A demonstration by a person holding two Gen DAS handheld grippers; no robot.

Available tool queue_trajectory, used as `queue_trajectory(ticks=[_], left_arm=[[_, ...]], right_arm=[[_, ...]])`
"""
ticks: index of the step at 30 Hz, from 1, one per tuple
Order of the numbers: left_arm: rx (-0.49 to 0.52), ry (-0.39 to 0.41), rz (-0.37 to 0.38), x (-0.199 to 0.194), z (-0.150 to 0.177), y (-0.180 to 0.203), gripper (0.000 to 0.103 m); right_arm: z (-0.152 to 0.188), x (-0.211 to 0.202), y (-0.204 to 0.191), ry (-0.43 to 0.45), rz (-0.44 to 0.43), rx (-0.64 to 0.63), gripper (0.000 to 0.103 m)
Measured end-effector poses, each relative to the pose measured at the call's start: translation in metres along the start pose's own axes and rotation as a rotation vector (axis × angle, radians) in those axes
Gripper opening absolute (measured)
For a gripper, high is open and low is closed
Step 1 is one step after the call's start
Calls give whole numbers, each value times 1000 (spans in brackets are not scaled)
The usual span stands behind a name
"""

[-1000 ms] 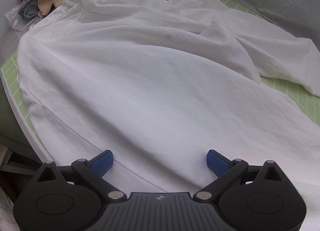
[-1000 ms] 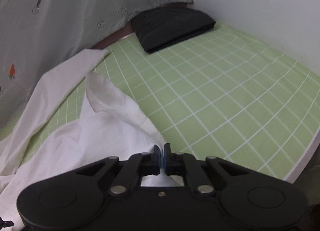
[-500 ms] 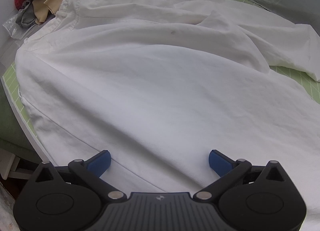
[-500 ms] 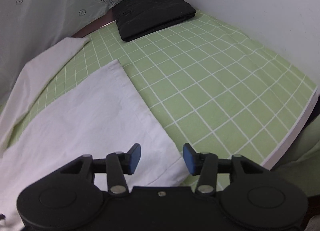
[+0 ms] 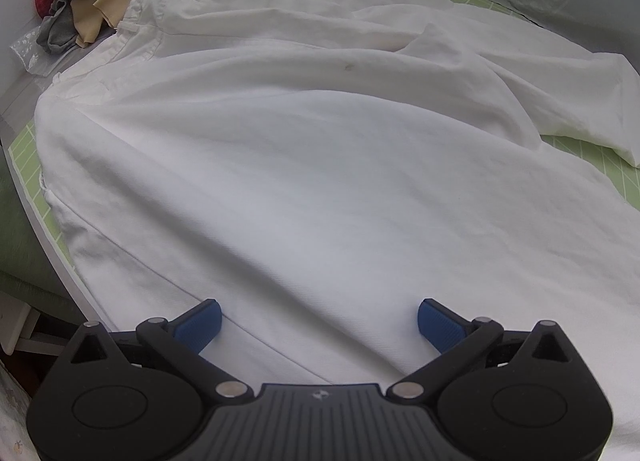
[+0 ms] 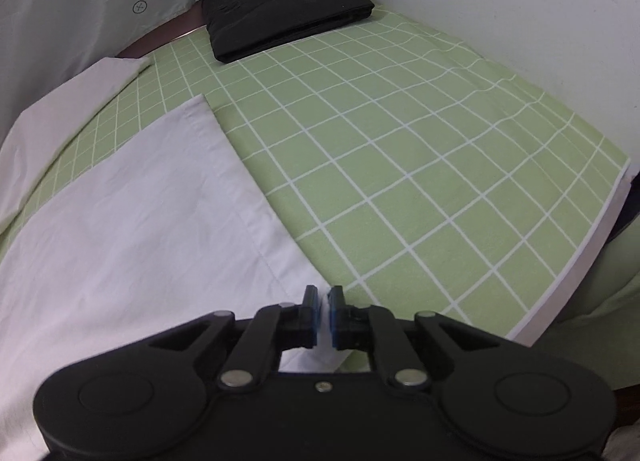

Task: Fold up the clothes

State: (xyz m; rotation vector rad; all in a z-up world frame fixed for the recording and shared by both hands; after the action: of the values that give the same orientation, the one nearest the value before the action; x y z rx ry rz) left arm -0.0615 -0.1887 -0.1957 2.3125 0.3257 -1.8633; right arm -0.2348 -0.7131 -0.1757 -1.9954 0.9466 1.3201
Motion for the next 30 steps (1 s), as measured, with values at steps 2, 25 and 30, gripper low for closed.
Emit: queue_trajectory(ticks=[2,25,30], left_arm=[[1,-3,1,0,0,0,103],[34,7,-14,-14,-74,-52,103],[0,1,-23,2,-114,-47,103]], right_arm=[[5,-1,3,5,48,-2,4],[-27,-27,-52,133,227,37,66],[-61,-20,-106,148,77,26,66]])
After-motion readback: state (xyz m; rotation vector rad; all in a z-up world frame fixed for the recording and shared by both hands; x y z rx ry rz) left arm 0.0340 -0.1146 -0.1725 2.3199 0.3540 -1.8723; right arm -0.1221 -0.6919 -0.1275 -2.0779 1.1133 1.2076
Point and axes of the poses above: each gripper's, at about its wrist camera, not at the fingertips, and x roughly the way its jaws point, y to its right, z to its underside, the point moved 3 cm from there along x, roughly the way its jaws point, and after that the axes turned 11 degrees about -y, right-handed, at the moved point
